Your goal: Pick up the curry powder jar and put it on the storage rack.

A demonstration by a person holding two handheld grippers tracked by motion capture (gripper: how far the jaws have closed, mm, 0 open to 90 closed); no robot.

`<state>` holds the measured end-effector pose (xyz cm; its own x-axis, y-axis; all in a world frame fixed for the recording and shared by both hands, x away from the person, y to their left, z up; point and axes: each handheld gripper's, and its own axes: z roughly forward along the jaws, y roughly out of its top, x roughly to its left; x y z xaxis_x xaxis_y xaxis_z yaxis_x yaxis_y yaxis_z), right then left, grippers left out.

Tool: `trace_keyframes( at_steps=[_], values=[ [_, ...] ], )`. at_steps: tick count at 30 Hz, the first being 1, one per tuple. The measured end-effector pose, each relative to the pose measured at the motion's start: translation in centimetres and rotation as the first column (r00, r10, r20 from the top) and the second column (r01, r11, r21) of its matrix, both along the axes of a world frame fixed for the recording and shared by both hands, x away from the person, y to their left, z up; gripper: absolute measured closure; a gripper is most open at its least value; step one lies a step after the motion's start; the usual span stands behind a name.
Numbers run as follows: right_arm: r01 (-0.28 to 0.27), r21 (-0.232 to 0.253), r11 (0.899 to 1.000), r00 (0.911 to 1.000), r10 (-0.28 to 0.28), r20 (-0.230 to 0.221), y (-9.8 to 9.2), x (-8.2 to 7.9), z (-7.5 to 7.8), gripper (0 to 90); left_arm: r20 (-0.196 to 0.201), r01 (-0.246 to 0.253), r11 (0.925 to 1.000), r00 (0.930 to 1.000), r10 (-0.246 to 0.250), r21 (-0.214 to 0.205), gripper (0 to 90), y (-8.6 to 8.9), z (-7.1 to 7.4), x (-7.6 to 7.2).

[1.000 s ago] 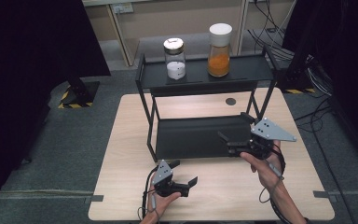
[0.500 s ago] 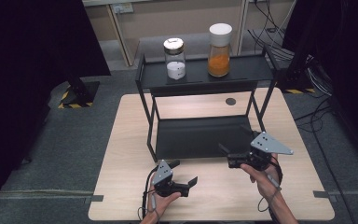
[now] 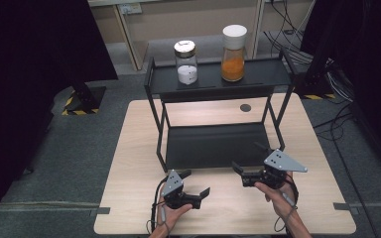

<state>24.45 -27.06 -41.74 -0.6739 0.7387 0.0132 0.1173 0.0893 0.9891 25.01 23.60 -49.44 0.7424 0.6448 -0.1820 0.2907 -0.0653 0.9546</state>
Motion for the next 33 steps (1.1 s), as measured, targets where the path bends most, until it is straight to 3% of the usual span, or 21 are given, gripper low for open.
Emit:
trace_keyframes(
  at_steps=[17,33],
  values=[
    [-0.028,-0.004,1.0,0.9986,0.028,-0.044,-0.1,-1.0,-2.9,0.5,0.005,-0.007,1.0,1.0,0.007,-0.007,1.4,0.2,0.1,0.0],
    [-0.034,-0.008,0.999,0.9964,0.033,-0.078,-0.5,-1.9,-4.6,0.5,0.009,-0.003,0.9999,1.0,0.003,-0.01,1.5,0.3,0.1,0.0]
  ],
)
